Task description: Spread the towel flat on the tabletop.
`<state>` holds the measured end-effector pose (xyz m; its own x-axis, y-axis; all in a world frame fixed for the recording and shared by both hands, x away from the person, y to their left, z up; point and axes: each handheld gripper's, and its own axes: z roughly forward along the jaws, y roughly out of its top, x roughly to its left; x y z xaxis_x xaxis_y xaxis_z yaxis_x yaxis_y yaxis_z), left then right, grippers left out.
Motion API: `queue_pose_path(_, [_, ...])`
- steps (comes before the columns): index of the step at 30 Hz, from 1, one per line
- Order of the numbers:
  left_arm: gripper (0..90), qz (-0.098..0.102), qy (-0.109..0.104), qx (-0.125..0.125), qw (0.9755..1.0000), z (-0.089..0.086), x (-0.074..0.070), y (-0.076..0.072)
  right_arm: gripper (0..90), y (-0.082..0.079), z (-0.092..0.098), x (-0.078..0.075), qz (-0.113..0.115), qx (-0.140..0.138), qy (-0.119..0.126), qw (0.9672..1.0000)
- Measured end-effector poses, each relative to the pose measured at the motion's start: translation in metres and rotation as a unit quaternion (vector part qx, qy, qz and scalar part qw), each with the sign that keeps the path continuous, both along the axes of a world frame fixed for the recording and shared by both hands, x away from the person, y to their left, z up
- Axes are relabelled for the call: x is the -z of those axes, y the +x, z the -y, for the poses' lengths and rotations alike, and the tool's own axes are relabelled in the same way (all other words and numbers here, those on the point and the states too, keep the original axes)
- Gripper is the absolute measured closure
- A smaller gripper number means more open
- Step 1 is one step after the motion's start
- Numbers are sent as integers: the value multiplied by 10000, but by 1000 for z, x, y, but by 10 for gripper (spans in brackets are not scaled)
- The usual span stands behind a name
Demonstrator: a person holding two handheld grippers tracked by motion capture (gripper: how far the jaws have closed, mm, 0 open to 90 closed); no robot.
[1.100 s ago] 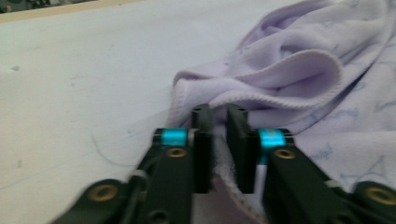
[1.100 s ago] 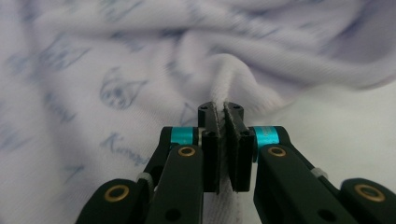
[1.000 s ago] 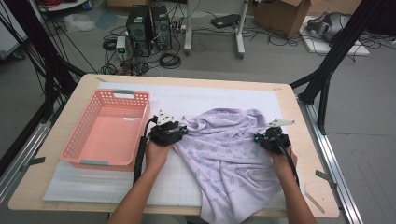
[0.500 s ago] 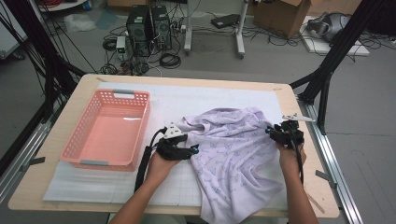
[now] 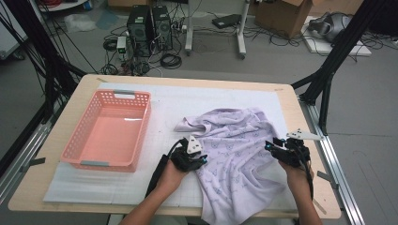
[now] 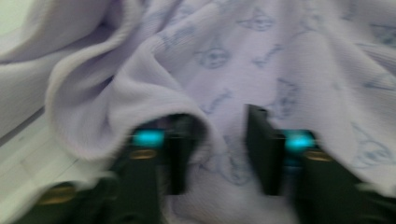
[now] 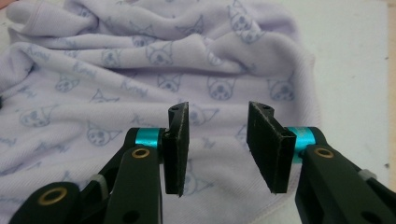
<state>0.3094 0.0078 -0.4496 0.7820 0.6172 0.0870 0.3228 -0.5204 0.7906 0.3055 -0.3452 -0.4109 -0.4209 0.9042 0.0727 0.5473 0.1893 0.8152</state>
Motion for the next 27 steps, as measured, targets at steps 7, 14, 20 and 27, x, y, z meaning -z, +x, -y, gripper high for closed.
queue_pose_path(7, [863,-92,-152,-497,9986,-18,-3,16,582,-6,-4,10,-87,-202,116,9997])
queue_pose_path(14, [866,110,-512,-1562,9863,-59,-10,40,556,-7,-16,15,-230,-472,226,9984])
queue_pose_path(20, [683,116,-689,-1531,9857,-59,-9,39,510,-7,-46,20,-403,-1068,59,9934])
queue_pose_path(27, [471,142,-873,-1141,9895,-59,-13,24,843,-3,-62,31,-624,-1395,-586,9865])
